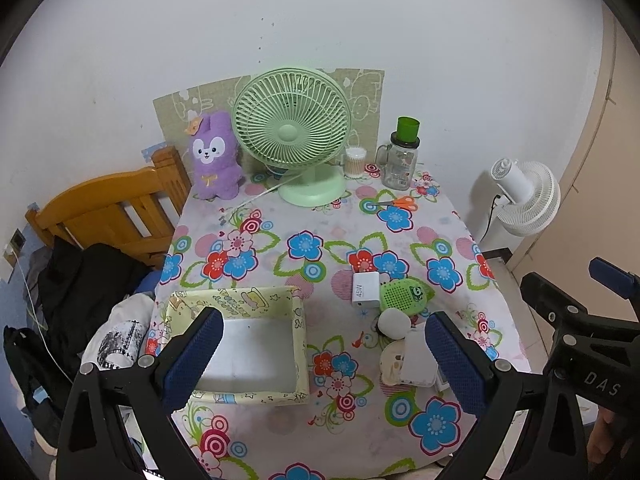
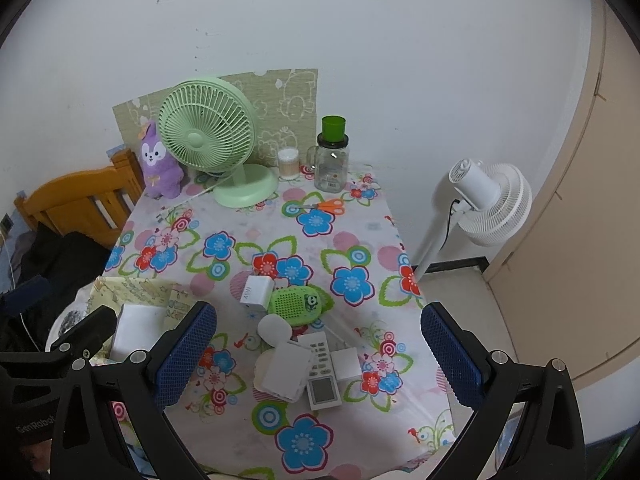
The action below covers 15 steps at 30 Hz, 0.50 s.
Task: Organize rigid objects
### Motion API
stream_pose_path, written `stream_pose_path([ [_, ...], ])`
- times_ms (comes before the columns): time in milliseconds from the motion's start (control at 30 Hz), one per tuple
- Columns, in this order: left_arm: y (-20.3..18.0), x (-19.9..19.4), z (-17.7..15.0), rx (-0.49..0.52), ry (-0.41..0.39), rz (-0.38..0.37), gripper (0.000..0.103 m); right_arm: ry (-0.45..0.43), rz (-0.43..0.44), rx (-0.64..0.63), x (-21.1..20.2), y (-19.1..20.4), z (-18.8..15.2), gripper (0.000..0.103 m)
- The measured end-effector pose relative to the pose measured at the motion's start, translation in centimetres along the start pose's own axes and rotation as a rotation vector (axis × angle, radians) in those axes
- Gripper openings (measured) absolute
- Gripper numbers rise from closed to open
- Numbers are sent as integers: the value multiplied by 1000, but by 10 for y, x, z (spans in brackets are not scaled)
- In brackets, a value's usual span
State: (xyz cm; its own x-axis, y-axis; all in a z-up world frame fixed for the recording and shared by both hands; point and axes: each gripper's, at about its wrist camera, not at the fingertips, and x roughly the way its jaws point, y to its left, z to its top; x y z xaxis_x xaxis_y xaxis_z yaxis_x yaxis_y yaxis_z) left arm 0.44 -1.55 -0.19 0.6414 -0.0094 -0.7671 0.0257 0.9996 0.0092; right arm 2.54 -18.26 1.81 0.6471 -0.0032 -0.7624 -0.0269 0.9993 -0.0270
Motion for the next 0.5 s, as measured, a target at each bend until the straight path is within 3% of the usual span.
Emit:
stream_pose_path([
  [500, 1, 3, 3, -20, 12, 2, 102, -3, 1, 2, 1, 1, 2, 103],
])
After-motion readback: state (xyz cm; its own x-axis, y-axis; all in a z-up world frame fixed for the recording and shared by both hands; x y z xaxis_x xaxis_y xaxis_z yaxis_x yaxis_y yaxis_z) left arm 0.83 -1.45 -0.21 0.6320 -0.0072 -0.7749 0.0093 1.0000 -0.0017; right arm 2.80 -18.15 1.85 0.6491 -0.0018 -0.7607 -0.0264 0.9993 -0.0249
